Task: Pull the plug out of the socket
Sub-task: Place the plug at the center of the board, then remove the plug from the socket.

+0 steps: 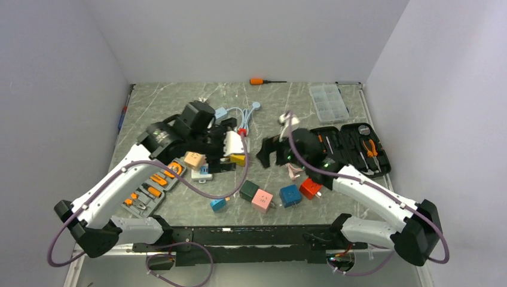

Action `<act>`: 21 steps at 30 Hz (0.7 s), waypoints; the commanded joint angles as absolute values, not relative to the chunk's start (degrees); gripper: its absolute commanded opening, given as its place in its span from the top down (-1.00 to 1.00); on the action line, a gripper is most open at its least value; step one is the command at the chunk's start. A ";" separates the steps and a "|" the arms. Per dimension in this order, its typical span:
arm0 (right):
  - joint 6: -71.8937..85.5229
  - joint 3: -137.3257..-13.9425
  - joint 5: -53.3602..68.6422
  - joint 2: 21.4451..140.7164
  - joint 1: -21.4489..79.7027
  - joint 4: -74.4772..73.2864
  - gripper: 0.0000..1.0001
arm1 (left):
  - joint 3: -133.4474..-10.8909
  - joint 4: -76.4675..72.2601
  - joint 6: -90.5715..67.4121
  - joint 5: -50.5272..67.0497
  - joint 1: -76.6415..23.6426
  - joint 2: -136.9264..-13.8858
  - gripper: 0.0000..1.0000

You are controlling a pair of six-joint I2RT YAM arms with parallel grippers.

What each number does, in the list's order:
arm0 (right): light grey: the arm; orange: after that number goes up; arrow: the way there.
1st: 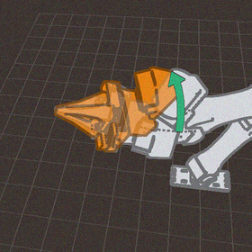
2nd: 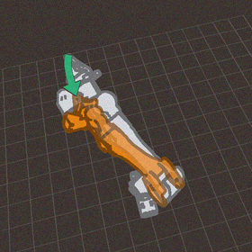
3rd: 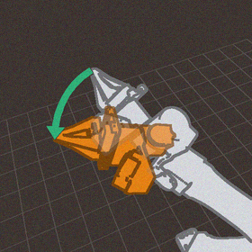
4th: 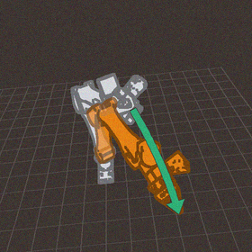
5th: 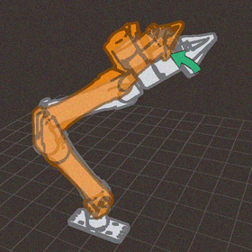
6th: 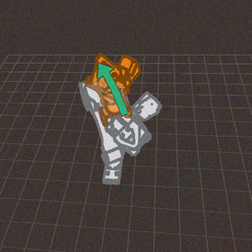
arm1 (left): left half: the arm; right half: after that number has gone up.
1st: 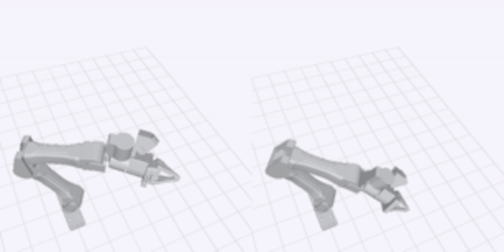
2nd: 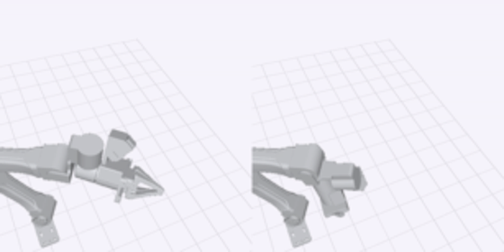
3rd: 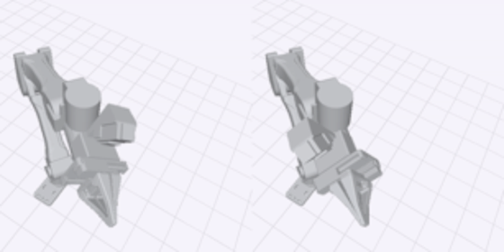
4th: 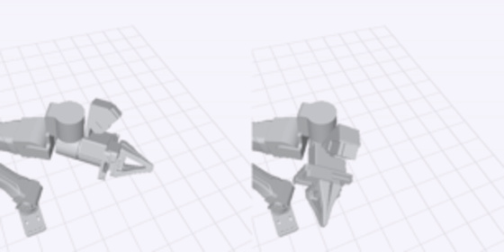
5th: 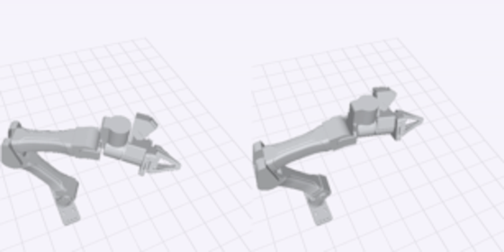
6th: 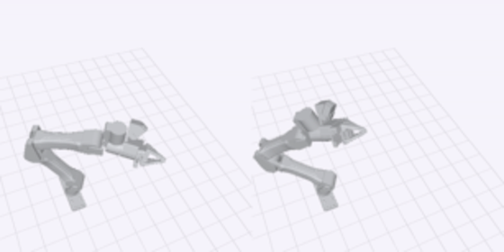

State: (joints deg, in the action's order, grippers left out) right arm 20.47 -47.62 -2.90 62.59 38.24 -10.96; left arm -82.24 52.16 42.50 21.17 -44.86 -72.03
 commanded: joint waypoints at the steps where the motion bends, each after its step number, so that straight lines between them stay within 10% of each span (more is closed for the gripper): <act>1: 19.35 -45.59 -4.01 61.45 50.75 -14.41 -1.00 | -86.96 71.59 44.62 25.20 -36.84 -71.46 -0.99; 21: 19.60 -42.62 -17.12 73.80 69.21 -17.44 -1.00 | -89.28 77.55 32.75 13.29 -26.76 -71.56 -0.99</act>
